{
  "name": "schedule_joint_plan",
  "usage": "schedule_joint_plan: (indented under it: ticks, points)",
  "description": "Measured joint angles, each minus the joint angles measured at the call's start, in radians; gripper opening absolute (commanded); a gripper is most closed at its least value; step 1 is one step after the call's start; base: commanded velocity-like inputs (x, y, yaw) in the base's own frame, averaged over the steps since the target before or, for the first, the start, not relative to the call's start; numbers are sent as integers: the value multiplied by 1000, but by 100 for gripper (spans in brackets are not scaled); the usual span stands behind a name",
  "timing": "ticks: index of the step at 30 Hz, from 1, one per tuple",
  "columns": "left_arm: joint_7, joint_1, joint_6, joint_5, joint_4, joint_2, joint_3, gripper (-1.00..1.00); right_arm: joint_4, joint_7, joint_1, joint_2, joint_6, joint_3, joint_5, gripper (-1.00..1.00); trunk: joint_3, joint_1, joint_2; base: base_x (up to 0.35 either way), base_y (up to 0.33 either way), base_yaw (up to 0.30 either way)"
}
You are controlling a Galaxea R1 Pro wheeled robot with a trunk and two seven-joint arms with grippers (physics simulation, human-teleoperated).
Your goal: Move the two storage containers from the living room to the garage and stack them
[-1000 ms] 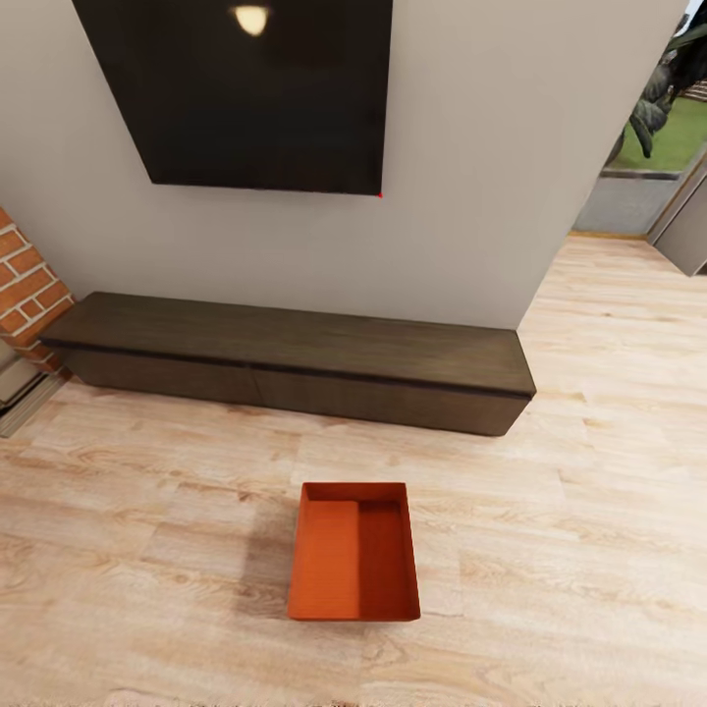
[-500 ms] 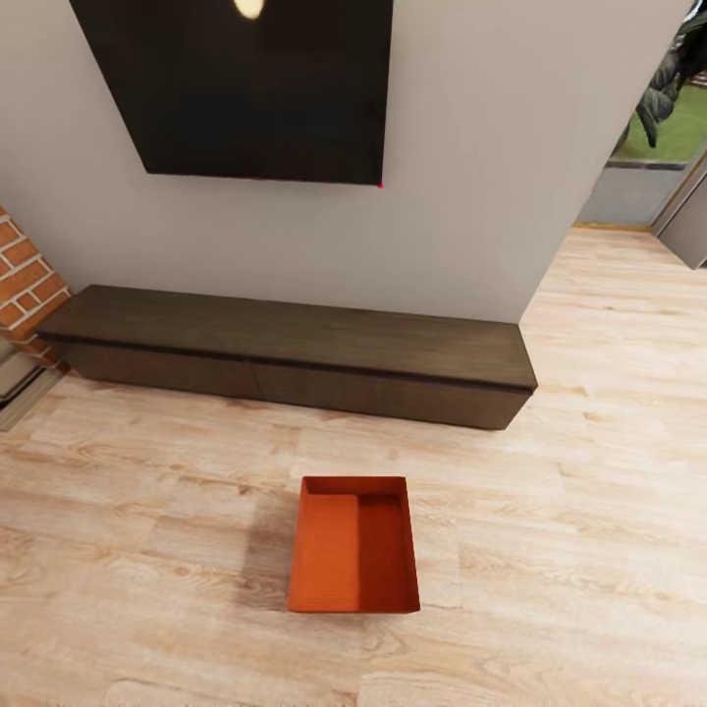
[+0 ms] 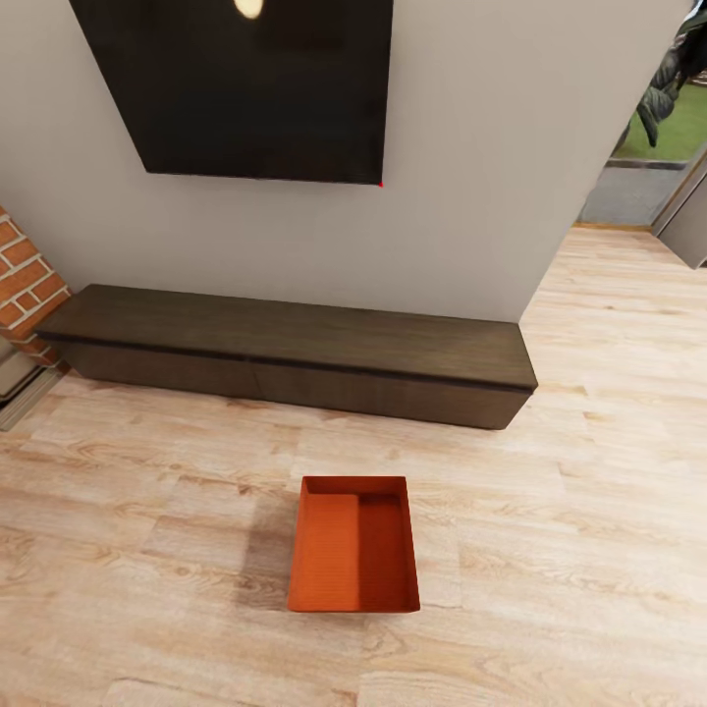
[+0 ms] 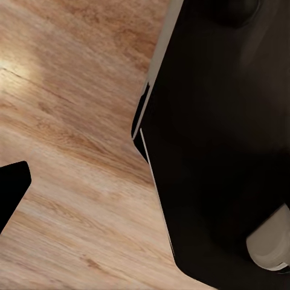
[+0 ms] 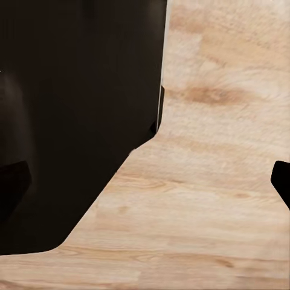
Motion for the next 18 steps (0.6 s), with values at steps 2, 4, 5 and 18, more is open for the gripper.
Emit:
schedule_joint_plan:
  ticks: [2,4,5,18]
  points:
    - [0,0,0,-1,0,0,0,100,0,0,0,0,0,0,2,100,0,0,0,0,0,0]
    - [0,0,0,4,0,-1,0,100,0,-5,0,-6,7,7,3,100,0,0,0,0,0,0]
    - [0,0,0,4,0,-1,0,100,0,-6,0,-8,8,7,4,100,0,0,0,0,0,0]
    - [26,-18,329,-4,-488,66,11,100,-212,-220,-259,-35,225,-6,-2,100,0,0,0,0,0,0]
